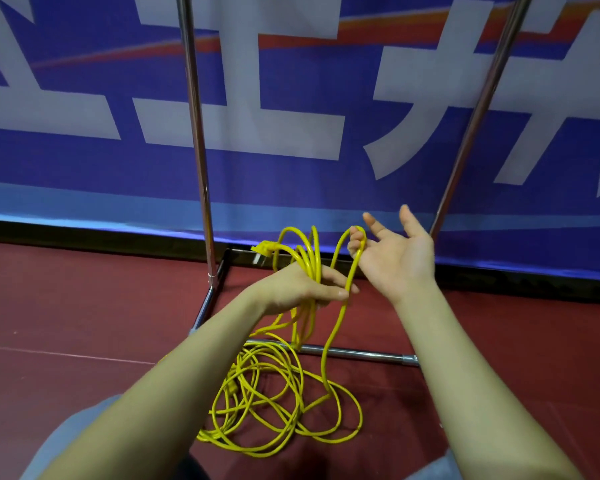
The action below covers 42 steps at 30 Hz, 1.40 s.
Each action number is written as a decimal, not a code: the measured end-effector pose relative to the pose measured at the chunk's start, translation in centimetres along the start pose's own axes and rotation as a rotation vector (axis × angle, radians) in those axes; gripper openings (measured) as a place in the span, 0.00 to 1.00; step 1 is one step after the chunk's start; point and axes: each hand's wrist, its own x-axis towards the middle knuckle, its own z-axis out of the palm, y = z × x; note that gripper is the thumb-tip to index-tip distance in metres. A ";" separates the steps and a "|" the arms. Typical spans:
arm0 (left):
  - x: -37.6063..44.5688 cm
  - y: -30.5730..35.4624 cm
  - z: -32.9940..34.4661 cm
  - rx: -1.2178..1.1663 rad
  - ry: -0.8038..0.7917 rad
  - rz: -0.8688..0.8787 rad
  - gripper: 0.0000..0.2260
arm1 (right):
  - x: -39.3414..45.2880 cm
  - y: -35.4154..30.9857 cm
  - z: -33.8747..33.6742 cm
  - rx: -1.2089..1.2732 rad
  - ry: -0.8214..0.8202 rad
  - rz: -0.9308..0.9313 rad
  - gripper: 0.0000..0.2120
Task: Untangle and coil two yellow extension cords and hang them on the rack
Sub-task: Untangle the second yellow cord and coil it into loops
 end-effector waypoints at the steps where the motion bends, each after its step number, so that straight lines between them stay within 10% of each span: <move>1: 0.2 0.0 0.0 -0.028 0.011 0.013 0.05 | 0.2 0.0 -0.1 -0.025 0.000 -0.009 0.20; 7: 1.1 0.9 -0.7 -0.405 0.262 0.070 0.05 | 1.2 -0.1 -2.2 -0.600 0.075 -0.033 0.12; 15: 1.9 1.6 -3.6 -0.782 0.567 0.132 0.05 | 0.2 3.2 -3.5 -1.050 -0.271 0.225 0.04; 21: 0.8 0.7 -4.8 -0.620 0.539 0.058 0.09 | -0.1 2.1 -1.9 -0.887 -0.213 0.048 0.06; 34: 0.0 -0.9 0.3 -0.342 -0.133 -0.127 0.13 | 0.4 -0.8 -0.3 0.086 -0.079 -0.085 0.11; 42: 1.1 0.6 1.8 -0.489 -0.051 -0.010 0.09 | 0.8 -1.5 -2.4 -0.271 0.059 -0.074 0.09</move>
